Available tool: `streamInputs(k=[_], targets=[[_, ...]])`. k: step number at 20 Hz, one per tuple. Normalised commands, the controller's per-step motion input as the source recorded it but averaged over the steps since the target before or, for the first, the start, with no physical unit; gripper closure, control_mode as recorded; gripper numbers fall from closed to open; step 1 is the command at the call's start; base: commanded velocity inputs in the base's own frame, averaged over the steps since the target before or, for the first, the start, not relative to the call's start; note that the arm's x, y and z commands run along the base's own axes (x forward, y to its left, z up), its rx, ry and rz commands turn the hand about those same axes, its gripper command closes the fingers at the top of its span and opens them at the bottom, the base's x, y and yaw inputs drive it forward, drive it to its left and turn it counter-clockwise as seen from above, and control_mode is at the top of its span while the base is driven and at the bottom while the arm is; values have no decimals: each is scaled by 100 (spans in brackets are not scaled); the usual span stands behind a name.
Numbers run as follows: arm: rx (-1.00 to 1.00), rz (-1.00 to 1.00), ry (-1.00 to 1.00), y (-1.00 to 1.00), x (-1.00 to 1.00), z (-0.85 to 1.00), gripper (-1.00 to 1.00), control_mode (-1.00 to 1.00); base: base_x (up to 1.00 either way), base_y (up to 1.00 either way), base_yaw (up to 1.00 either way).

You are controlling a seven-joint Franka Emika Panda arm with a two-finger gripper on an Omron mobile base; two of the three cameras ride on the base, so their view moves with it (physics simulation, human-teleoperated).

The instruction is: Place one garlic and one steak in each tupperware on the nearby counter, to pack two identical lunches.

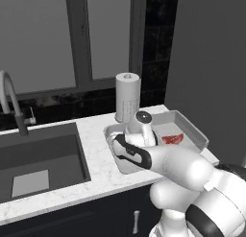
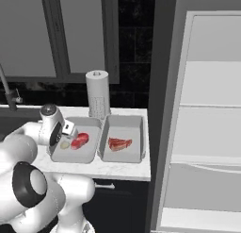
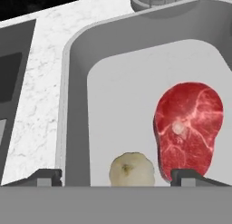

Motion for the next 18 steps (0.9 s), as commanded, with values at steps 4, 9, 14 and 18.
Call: streamInputs(k=[4, 9, 14, 18], targets=[[0, 0, 0, 0, -26, 39, -100, -100, 0, 0, 0], [0, 0, -9, 0, -98, 26, -100, -100, 0, 0, 0], [0, 0, -11, 0, -100, 7, -100, -100, 0, 0, 0], [0, 0, 0, 0, 0, 0, -100, 100, -100, -4, 0]])
